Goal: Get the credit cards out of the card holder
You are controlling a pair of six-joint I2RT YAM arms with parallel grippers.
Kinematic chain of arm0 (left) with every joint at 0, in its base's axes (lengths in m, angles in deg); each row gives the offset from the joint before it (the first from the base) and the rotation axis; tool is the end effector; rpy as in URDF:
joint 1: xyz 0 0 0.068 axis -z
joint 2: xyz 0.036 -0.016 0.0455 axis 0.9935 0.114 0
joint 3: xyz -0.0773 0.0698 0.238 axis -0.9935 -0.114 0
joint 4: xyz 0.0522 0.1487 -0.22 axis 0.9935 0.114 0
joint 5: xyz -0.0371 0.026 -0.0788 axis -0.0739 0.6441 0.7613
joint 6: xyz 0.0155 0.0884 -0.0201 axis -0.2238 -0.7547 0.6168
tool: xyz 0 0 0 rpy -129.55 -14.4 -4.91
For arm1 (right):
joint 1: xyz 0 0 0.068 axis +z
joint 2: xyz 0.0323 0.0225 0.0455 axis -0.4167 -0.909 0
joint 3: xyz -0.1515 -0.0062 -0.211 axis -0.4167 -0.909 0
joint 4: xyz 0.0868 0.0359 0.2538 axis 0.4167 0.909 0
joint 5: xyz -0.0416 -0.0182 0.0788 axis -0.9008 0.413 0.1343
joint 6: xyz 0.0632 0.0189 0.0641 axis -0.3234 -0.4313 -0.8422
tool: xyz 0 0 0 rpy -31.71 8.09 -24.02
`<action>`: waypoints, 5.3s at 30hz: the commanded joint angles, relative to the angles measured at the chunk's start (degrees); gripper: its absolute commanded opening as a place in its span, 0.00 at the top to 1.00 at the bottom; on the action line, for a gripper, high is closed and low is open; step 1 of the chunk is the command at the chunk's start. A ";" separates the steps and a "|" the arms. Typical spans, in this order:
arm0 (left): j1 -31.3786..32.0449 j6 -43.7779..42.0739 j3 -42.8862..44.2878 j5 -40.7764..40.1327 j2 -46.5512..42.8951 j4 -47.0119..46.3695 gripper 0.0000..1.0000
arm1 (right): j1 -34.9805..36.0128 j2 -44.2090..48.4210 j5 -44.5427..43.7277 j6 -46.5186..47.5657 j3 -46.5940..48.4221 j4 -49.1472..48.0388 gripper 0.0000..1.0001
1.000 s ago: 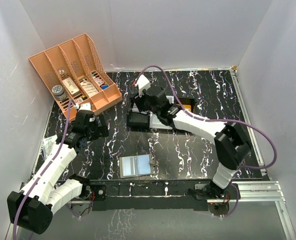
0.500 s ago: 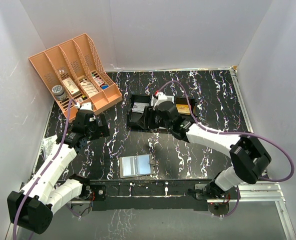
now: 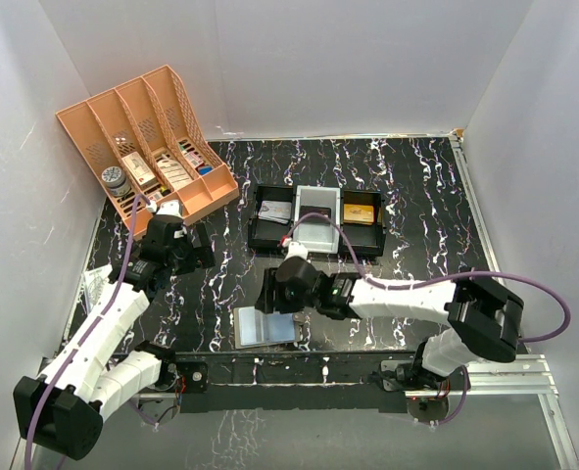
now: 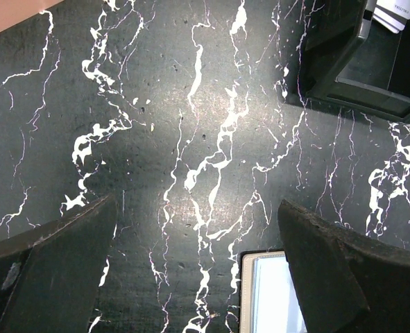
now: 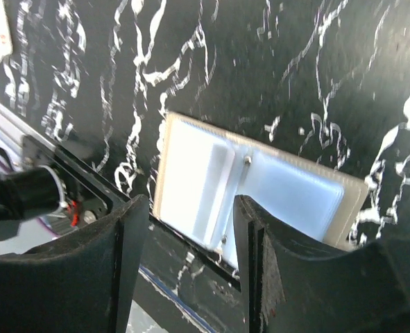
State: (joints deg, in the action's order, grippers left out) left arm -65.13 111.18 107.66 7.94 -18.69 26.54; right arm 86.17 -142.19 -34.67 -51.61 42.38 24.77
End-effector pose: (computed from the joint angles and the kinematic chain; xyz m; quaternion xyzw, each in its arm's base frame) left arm 0.2421 -0.0650 0.2308 -0.0886 0.8984 -0.0822 0.4222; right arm 0.1715 0.3079 0.1515 -0.0634 0.9122 0.3262 0.2398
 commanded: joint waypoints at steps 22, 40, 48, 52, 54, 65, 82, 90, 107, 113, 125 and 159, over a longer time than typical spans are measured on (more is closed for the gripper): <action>-0.27 3.64 1.25 -6.91 -1.00 4.82 0.01 | 12.98 -15.36 -20.98 -0.61 21.11 20.37 0.41; -0.31 3.94 1.13 -6.92 -2.33 4.78 0.01 | 13.84 -22.11 -19.49 -0.54 27.18 23.51 0.34; -0.31 3.94 1.06 -6.98 -2.53 4.86 0.01 | 13.87 -28.27 -20.03 -1.36 30.33 28.19 0.34; -0.30 3.94 1.07 -6.86 -2.42 4.87 0.01 | 13.87 -29.45 -20.21 -1.85 30.52 29.39 0.42; -0.25 3.94 1.06 -6.82 -2.51 4.84 0.01 | 13.87 -28.31 -19.50 -1.58 29.53 27.88 0.46; -0.24 3.86 1.02 -6.40 -2.12 4.65 0.01 | 11.68 -22.54 -10.32 -0.59 21.81 16.29 0.37; -0.26 3.75 1.02 -6.25 -2.37 4.65 0.01 | 12.01 -22.02 -16.46 1.27 30.49 27.58 0.36; -0.29 3.68 1.04 -6.24 -2.34 4.65 0.01 | 12.23 -25.28 -16.82 1.57 32.19 29.44 0.36; -0.29 3.50 1.05 -5.97 -2.06 4.59 0.01 | 12.40 -26.28 -14.55 2.17 27.70 24.30 0.57; -0.31 3.42 0.94 -5.78 -1.89 4.45 0.01 | 10.72 -22.23 -8.77 1.91 22.16 16.39 0.59; -0.21 3.16 0.87 -4.75 -1.58 4.10 0.01 | 6.81 -16.99 0.43 -0.46 14.50 6.86 0.61; -0.31 2.98 0.84 -4.23 -1.20 3.87 0.01 | 6.40 -4.77 -21.14 -2.89 11.66 28.40 0.56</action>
State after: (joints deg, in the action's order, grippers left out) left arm -65.13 114.63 107.66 3.59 -19.76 30.34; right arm 92.77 -150.43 -54.23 -52.81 56.19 52.16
